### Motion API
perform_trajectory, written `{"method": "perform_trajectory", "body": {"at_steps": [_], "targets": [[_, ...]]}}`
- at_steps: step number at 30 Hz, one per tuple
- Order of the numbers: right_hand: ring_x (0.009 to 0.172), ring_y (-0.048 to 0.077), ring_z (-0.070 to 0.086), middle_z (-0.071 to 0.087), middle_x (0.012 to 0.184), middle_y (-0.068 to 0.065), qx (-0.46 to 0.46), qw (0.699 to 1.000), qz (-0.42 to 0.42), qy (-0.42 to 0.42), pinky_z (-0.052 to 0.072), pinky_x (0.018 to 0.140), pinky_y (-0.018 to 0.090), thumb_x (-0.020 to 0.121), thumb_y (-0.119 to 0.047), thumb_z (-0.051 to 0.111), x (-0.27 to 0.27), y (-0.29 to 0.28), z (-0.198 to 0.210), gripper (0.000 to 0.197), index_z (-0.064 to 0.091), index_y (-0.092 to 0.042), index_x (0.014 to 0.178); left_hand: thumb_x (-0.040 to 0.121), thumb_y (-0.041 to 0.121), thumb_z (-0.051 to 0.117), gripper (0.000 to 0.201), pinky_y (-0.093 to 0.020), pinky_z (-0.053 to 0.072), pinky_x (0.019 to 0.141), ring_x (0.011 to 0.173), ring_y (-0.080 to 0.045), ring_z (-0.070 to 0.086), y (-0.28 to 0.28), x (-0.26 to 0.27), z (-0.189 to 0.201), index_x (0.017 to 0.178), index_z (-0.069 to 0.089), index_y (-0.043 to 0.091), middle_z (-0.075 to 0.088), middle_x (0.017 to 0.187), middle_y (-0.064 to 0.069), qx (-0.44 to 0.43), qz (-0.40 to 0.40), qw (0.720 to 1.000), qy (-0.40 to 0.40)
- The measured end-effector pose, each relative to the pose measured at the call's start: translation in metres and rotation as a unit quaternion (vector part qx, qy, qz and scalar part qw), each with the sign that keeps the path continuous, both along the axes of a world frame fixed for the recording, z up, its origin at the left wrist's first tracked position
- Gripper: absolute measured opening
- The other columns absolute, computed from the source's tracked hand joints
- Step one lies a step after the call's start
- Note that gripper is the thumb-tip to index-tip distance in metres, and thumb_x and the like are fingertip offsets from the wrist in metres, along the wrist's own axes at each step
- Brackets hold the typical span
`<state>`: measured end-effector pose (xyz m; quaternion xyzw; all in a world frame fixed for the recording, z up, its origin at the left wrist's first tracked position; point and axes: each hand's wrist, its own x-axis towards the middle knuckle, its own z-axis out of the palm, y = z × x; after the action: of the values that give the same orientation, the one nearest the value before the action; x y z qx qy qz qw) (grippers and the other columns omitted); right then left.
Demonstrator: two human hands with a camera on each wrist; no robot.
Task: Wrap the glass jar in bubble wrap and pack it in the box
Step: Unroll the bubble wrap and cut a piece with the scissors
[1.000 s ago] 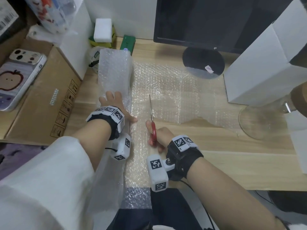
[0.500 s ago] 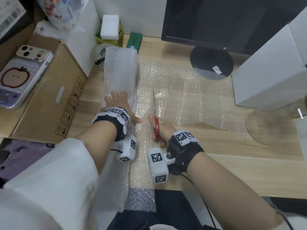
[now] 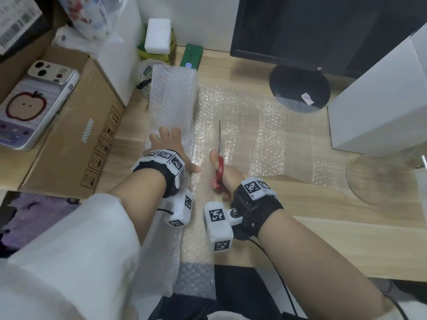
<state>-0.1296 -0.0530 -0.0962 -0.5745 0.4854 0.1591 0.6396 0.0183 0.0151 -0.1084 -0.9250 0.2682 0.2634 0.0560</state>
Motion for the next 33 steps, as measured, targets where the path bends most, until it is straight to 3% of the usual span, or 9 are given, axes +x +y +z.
{"method": "perform_trajectory", "body": {"at_steps": [5, 10, 15, 20, 23, 25, 28, 30, 33], "targets": [[0.035, 0.012, 0.04, 0.056, 0.04, -0.006, -0.03, 0.999, -0.001, 0.023, 0.033, 0.044, 0.024, 0.073, -0.078, 0.042, 0.001, -0.003, -0.002, 0.066, 0.055, -0.016, 0.058, 0.042, 0.065, 0.079, 0.104, -0.047, 0.042, 0.092, 0.113, -0.028, 0.029, 0.0, 0.0, -0.002, 0.122, 0.027, 0.022, 0.028, 0.119, -0.006, 0.0, -0.008, 1.0, -0.006], [0.046, 0.015, 0.043, 0.053, 0.055, 0.0, 0.018, 0.999, -0.036, -0.036, 0.035, 0.051, 0.028, 0.062, -0.082, 0.05, 0.011, -0.015, -0.002, 0.055, 0.055, -0.028, 0.074, 0.042, 0.065, 0.08, 0.107, -0.048, 0.043, 0.092, 0.115, -0.029, 0.028, -0.001, 0.0, 0.0, 0.124, 0.026, 0.022, 0.027, 0.122, -0.007, 0.005, -0.004, 1.0, 0.007], [0.042, 0.013, 0.046, 0.053, 0.045, -0.004, 0.007, 0.999, -0.036, -0.017, 0.038, 0.051, 0.026, 0.07, -0.078, 0.047, 0.02, -0.017, -0.002, 0.05, 0.049, -0.027, 0.068, 0.044, 0.062, 0.081, 0.106, -0.049, 0.044, 0.091, 0.117, -0.03, 0.027, 0.0, -0.001, 0.002, 0.125, 0.026, 0.022, 0.027, 0.123, -0.007, -0.001, 0.002, 1.0, 0.015], [0.049, 0.017, 0.05, 0.054, 0.046, -0.002, -0.003, 0.998, -0.064, 0.014, 0.046, 0.064, 0.031, 0.072, -0.067, 0.059, 0.02, -0.02, -0.008, 0.055, 0.055, -0.013, 0.061, 0.044, 0.061, 0.081, 0.106, -0.049, 0.044, 0.09, 0.117, -0.029, 0.027, 0.001, -0.001, 0.002, 0.126, 0.026, 0.022, 0.027, 0.124, -0.006, -0.005, 0.003, 1.0, 0.018], [0.057, 0.021, 0.055, 0.057, 0.045, -0.001, 0.026, 0.996, -0.085, -0.012, 0.051, 0.072, 0.033, 0.06, -0.068, 0.069, 0.019, -0.024, -0.011, 0.056, 0.058, -0.013, 0.064, 0.044, 0.061, 0.081, 0.106, -0.049, 0.044, 0.09, 0.117, -0.029, 0.027, 0.001, -0.002, 0.001, 0.126, 0.026, 0.023, 0.027, 0.123, -0.006, -0.004, 0.004, 1.0, 0.015], [0.069, 0.024, 0.058, 0.062, 0.058, 0.0, 0.045, 0.996, -0.078, -0.022, 0.05, 0.089, 0.04, 0.044, -0.073, 0.073, 0.02, -0.029, -0.012, 0.066, 0.063, -0.013, 0.07, 0.044, 0.061, 0.081, 0.106, -0.05, 0.044, 0.089, 0.116, -0.029, 0.027, 0.001, -0.002, 0.001, 0.126, 0.026, 0.024, 0.027, 0.123, -0.006, -0.005, 0.004, 1.0, 0.015], [0.083, 0.025, 0.057, 0.06, 0.08, -0.001, 0.101, 0.992, -0.068, -0.029, 0.041, 0.1, 0.041, 0.033, -0.074, 0.077, 0.024, -0.038, -0.005, 0.082, 0.064, -0.016, 0.089, 0.043, 0.06, 0.082, 0.106, -0.049, 0.044, 0.088, 0.115, -0.029, 0.027, 0.0, -0.002, 0.001, 0.125, 0.026, 0.023, 0.026, 0.121, -0.005, -0.001, 0.003, 1.0, 0.014], [0.075, 0.022, 0.051, 0.054, 0.071, 0.0, 0.103, 0.992, -0.066, -0.035, 0.043, 0.094, 0.036, 0.039, -0.075, 0.076, 0.028, -0.04, -0.001, 0.07, 0.056, -0.019, 0.075, 0.043, 0.059, 0.082, 0.105, -0.05, 0.044, 0.088, 0.115, -0.029, 0.027, 0.0, -0.003, 0.001, 0.124, 0.026, 0.023, 0.026, 0.121, -0.006, -0.001, 0.004, 1.0, 0.013], [0.057, 0.02, 0.051, 0.053, 0.061, 0.001, 0.036, 0.998, -0.059, -0.003, 0.048, 0.068, 0.035, 0.052, -0.079, 0.064, 0.032, -0.04, -0.007, 0.064, 0.054, -0.018, 0.063, 0.043, 0.059, 0.082, 0.104, -0.05, 0.045, 0.087, 0.114, -0.029, 0.028, 0.001, -0.004, 0.0, 0.123, 0.026, 0.023, 0.026, 0.121, -0.005, -0.007, 0.007, 1.0, 0.011]]}}
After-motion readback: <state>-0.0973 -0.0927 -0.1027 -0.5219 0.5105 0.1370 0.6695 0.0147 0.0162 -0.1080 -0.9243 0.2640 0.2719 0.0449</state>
